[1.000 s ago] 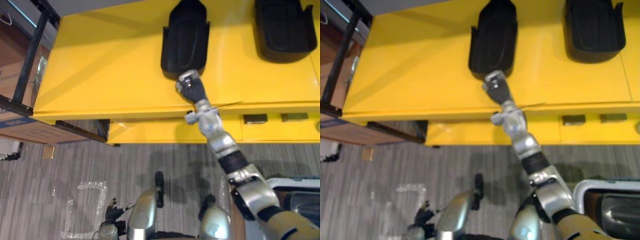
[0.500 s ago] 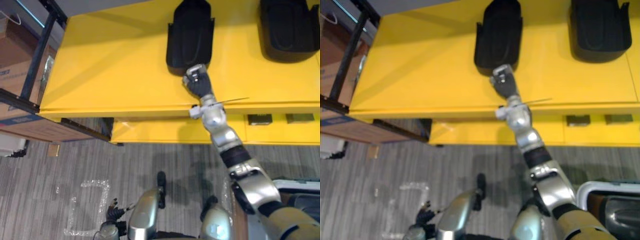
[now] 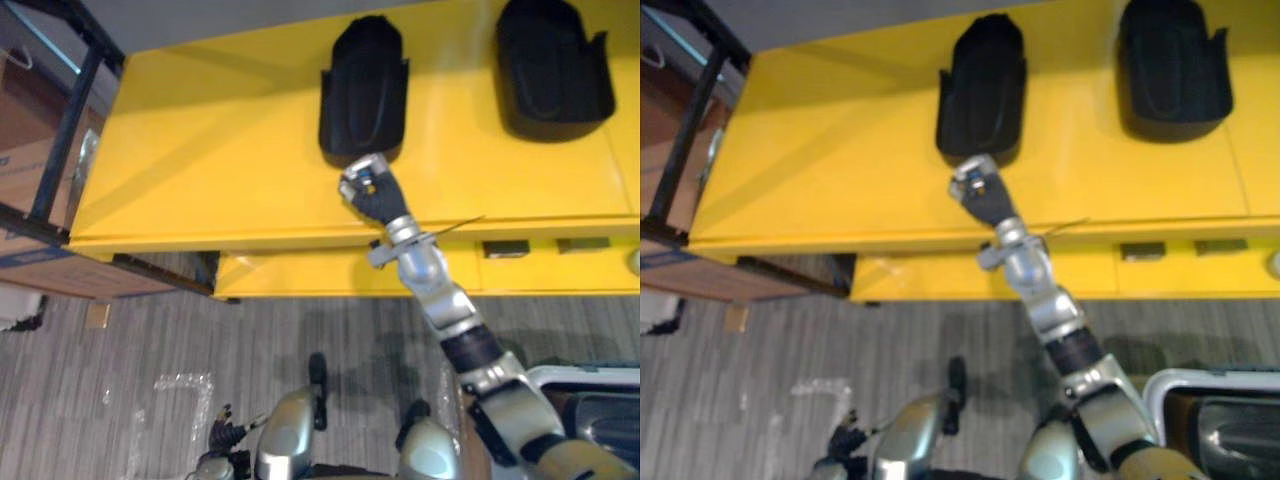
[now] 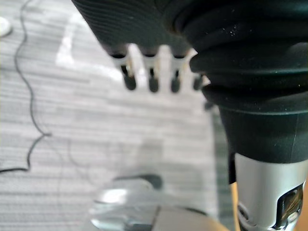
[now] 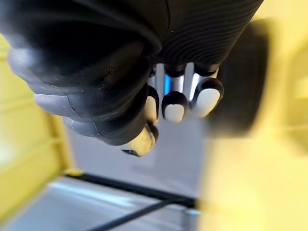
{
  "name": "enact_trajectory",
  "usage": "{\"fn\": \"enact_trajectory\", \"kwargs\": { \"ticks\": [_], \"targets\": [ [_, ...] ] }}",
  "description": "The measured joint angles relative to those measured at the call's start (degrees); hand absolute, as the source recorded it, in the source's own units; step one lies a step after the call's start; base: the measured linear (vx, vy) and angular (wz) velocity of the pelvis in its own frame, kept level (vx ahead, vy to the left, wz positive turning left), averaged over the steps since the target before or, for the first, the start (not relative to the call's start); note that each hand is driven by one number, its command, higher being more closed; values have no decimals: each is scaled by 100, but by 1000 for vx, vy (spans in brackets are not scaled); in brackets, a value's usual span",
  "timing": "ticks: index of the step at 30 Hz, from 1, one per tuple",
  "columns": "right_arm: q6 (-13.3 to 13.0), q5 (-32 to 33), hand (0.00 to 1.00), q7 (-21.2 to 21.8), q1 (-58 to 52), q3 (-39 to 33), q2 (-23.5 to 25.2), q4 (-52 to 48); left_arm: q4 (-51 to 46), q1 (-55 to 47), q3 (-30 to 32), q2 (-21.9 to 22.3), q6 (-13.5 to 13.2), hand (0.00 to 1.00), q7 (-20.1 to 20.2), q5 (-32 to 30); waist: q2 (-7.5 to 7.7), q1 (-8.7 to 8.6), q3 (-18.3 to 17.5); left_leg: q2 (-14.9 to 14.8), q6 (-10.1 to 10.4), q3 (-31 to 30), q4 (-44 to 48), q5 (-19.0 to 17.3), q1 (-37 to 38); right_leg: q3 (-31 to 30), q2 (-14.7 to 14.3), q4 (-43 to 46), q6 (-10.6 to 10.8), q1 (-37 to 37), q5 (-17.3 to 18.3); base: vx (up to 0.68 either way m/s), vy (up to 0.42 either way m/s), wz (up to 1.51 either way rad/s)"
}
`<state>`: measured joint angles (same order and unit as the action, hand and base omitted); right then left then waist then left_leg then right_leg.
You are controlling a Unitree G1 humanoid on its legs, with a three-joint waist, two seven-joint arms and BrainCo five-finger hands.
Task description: Walk over and take plastic housings, then place them on the shelf
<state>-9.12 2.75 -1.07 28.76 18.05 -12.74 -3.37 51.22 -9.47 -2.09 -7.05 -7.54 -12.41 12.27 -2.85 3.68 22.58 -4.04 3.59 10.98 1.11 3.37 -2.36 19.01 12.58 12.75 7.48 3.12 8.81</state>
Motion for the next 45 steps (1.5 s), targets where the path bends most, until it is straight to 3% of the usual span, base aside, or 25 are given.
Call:
{"fn": "enact_trajectory", "kwargs": {
  "ticks": [3, 5, 9, 17, 23, 29, 36, 45],
  "targets": [
    [163, 424, 100, 293, -695, -584, -55, -839, 182, -92, 148, -120, 15, 0, -43, -148, 350, -121, -485, -57, 42, 228, -321, 23, 319, -229, -161, -406, -13, 203, -203, 155, 1, -37],
    [199, 945, 100, 598, -1055, -1061, -211, -1155, 204, -145, 209, -164, 41, 0, -103, -167, 506, -227, -732, -101, 67, 440, -570, 39, 602, -434, -223, -574, -50, 298, -351, 104, 34, -53],
    [195, 1396, 100, 1036, -1438, -1250, -444, -1468, 283, -93, 323, -152, 56, 0, -253, -176, 559, -454, -924, -155, 98, 698, -575, 15, 750, -761, -315, -735, -67, 310, -635, 23, 41, -40],
    [-434, 1093, 100, 1147, -1634, -250, -294, -1097, 675, 23, 315, -109, 59, 0, -304, -130, 479, -402, -1232, -214, 111, 594, -619, 68, 608, -813, -375, -914, -68, 302, -704, -97, 14, -2],
    [-481, 951, 100, 1095, -1328, 449, -87, -2, 745, 5, 318, -80, 255, 0, -303, -116, 365, -225, -1134, -304, 150, 253, -617, 378, 214, -480, -472, -779, -125, 52, -497, -132, -28, 31],
    [-580, 532, 100, 811, -225, 491, 276, 578, 657, 73, 361, -146, 302, 0, -286, -38, 388, -45, -518, -275, 81, 10, -584, 609, -191, -190, -400, -502, -149, -247, -517, -71, 21, 31],
    [-582, -24, 100, 346, 621, 208, 334, 1221, 488, 170, 349, -83, 254, 0, -192, 87, 52, 56, 146, -36, -31, -258, -577, 724, -424, -9, -139, 97, -58, -559, -320, -9, 37, 23],
    [-582, -316, 100, -192, 1253, -336, 96, 1744, 373, 401, 59, 1, 248, 0, -6, 77, -181, 86, 381, 56, -107, -407, 400, 402, -1144, -11, 139, 974, -91, -1142, 106, 2, -5, 8]
  ]
}}
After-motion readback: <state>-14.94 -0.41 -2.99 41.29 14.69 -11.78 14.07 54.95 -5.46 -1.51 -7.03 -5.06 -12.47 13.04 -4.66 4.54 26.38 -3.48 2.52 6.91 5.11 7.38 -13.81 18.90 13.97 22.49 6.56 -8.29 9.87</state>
